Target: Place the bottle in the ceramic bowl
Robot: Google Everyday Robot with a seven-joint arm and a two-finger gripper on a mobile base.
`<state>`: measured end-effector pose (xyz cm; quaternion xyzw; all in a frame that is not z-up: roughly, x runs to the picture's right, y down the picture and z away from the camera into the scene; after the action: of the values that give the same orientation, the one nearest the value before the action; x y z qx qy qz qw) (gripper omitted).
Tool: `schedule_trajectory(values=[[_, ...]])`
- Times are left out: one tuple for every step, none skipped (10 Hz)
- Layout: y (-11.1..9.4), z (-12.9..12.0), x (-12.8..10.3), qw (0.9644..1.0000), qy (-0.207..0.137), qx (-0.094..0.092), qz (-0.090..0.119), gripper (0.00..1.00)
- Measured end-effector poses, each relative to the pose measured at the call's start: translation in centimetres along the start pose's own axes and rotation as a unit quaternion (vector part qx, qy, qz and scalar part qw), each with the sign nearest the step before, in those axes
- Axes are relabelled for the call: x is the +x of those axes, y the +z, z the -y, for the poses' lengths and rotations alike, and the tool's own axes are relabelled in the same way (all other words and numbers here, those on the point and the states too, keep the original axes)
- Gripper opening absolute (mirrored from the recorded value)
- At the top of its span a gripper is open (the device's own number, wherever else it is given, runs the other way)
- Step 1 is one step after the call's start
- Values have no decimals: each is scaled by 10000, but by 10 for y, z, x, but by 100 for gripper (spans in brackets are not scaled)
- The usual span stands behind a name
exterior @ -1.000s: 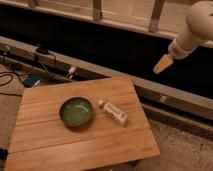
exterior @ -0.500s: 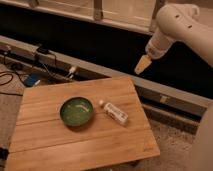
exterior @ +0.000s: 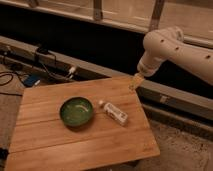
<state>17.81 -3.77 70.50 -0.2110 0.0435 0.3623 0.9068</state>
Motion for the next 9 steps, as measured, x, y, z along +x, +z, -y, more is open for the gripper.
schedule_trajectory(values=[[2,-3,2,10000,-23,16,-10,80],[2,-4,0,10000,-41,8,-1,80],[2,-5,-1,10000,-49,1,6,80],[1,-5,-1,10000,-43,-3,17,80],[2,-5,0,10000,-67,-25,18,80],[6,-8,1,9998,-197,-97,-29,80],[10,-20,-5,9991,-382,-165,-68,80],[16,-35,-15,9980,-586,-217,-110,80],[24,-54,-25,9964,-762,-338,-146,80]])
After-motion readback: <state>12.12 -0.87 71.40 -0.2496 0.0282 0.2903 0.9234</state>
